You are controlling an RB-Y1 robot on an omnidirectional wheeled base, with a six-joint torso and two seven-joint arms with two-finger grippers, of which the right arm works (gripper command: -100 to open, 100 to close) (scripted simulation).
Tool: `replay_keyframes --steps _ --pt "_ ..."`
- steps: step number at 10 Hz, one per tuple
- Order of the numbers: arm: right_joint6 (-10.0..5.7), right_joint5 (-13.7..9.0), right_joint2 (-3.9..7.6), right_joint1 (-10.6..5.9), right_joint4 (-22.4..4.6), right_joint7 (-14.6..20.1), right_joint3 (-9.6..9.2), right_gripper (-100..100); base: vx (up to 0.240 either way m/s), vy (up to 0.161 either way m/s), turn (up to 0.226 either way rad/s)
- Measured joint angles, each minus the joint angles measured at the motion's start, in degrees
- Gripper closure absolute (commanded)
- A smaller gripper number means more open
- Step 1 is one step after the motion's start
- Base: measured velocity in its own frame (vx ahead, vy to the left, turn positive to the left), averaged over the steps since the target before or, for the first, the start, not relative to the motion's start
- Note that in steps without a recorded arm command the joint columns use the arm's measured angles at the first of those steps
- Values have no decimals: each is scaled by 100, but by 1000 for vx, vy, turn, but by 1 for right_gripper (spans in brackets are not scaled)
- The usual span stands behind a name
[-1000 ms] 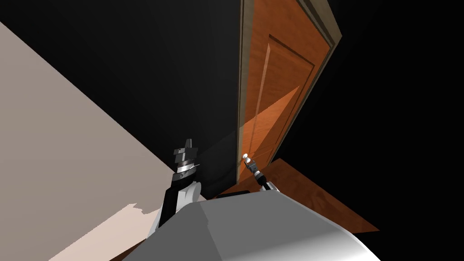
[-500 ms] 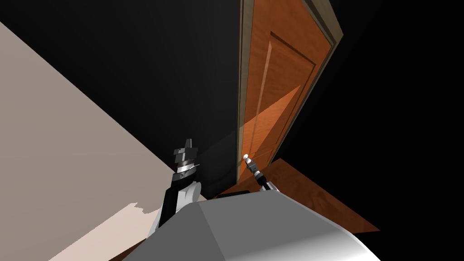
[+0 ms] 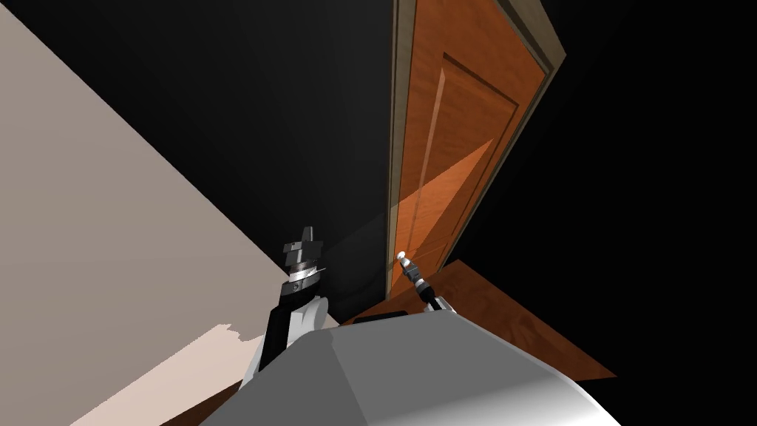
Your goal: Pull the door open
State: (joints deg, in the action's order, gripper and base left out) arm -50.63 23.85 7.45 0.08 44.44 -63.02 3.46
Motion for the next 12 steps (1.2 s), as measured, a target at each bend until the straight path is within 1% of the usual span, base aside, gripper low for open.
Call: replay_keyframes --steps 3,4,6,9,10,11,12 --pt "9 -149 21 16 13 383 -18 100 -50 -32 92" --pt "-12 -208 32 -6 -33 518 -19 100 -60 -20 94" --pt "10 -345 60 8 3 838 -30 100 -49 -24 90" --pt "25 -506 90 16 18 1227 -41 100 -43 -23 120" --pt "17 -589 105 6 0 1382 -40 100 -32 -23 52" --pt "12 -626 108 3 -3 1497 -45 100 -31 -15 93" --pt "6 -692 123 3 -9 1640 -49 100 -48 -15 155"
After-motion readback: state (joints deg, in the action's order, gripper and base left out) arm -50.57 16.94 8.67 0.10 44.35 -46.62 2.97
